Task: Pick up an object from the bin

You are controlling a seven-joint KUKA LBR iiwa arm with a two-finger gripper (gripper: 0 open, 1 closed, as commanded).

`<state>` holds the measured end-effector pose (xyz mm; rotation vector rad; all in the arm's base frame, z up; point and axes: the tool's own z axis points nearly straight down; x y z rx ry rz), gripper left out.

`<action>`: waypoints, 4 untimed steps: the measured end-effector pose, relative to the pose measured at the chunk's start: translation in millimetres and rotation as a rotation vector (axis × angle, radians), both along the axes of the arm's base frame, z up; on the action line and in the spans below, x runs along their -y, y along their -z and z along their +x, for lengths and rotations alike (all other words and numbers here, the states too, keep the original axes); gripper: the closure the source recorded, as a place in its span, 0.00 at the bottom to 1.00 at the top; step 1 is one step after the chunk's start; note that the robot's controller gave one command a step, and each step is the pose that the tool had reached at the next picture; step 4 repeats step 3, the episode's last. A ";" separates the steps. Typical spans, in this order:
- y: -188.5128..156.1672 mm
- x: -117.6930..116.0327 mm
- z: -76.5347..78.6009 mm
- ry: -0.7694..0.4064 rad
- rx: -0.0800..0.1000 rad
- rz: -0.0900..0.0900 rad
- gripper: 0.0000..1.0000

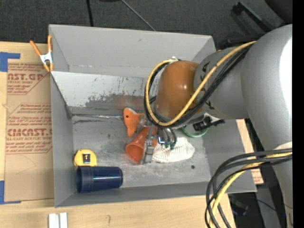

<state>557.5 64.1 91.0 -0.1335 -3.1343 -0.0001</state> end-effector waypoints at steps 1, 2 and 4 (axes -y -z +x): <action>15.1 11.2 -31.0 0.103 0.019 0.008 1.00; 15.0 11.0 -31.0 0.103 0.019 0.009 1.00; -183.6 10.9 -40.9 0.112 0.006 0.001 1.00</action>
Offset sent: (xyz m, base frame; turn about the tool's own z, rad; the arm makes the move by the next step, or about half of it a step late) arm 0.0000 0.0000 0.0000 0.0000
